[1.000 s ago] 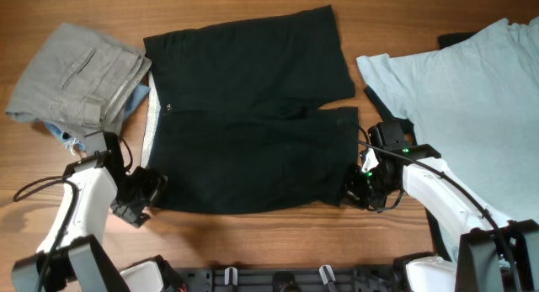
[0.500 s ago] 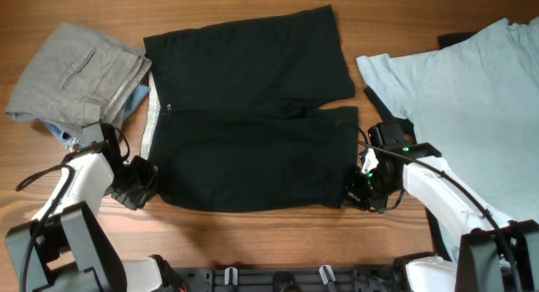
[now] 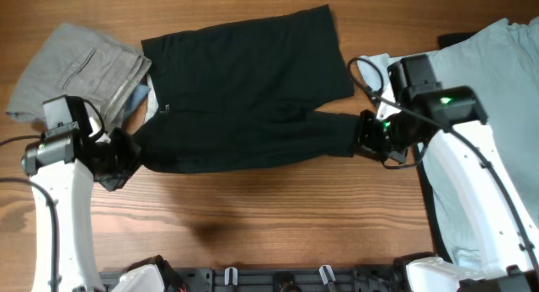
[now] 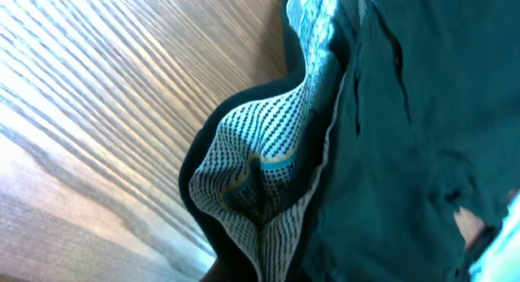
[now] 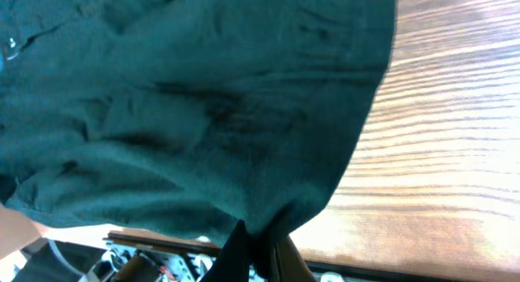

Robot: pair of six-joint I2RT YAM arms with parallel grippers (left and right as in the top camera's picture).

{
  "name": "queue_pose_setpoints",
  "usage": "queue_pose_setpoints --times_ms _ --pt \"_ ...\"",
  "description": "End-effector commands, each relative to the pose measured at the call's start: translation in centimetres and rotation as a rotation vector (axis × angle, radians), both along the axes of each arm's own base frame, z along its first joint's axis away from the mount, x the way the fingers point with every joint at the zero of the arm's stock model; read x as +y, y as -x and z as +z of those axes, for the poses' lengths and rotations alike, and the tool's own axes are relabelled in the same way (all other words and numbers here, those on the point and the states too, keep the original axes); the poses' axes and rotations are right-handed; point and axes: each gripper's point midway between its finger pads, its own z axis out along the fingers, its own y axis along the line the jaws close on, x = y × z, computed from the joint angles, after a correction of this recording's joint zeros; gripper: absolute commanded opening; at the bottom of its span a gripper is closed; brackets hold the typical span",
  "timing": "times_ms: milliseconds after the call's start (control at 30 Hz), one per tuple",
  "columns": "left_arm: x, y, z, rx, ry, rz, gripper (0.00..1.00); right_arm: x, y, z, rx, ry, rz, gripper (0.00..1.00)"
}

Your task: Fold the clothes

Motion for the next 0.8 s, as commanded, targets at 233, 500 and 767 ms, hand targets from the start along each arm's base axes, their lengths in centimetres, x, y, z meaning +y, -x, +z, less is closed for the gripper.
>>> queue_pose_setpoints --times_ms 233,500,767 --pt "-3.3 6.0 5.3 -0.086 0.01 -0.132 0.04 -1.9 0.0 10.9 -0.279 0.038 -0.107 0.05" --pt "-3.4 4.0 7.1 -0.231 -0.002 -0.137 0.04 -2.9 -8.1 14.6 -0.613 0.095 -0.186 0.04" --pt "-0.5 -4.0 6.7 -0.363 -0.043 -0.104 0.04 -1.6 -19.5 8.2 -0.651 0.16 -0.159 0.04"
